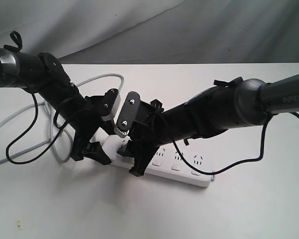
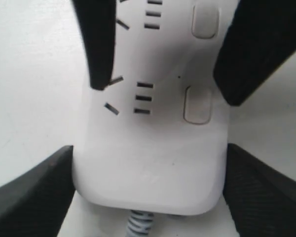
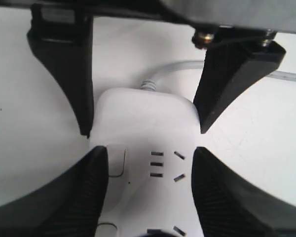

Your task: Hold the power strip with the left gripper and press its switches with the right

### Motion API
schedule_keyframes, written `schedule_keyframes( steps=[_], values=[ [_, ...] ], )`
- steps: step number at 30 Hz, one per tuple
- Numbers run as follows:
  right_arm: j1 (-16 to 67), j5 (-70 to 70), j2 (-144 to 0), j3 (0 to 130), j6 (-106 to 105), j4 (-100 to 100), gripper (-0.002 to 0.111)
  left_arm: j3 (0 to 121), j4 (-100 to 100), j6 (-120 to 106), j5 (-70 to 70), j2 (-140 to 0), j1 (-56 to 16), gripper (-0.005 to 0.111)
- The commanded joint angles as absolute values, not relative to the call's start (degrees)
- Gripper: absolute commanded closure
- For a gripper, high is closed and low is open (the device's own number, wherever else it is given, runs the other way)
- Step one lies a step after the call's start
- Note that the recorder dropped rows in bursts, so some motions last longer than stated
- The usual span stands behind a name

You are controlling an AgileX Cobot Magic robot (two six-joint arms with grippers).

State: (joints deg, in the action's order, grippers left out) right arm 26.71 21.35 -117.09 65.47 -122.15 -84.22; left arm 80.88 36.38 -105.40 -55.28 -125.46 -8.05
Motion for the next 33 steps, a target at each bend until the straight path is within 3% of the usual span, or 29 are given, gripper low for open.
schedule_keyframes(
  steps=[1,33],
  values=[
    [27.20,19.87,-117.04,65.81,-123.00,-81.50,0.060,80.95,35.03,-105.10,-55.21,-125.39,-8.28,0.040],
    [29.12,15.88,-119.06,69.45,-122.80,-84.49,0.060,80.95,35.03,-105.10,-55.21,-125.39,-8.28,0.040]
  ],
)
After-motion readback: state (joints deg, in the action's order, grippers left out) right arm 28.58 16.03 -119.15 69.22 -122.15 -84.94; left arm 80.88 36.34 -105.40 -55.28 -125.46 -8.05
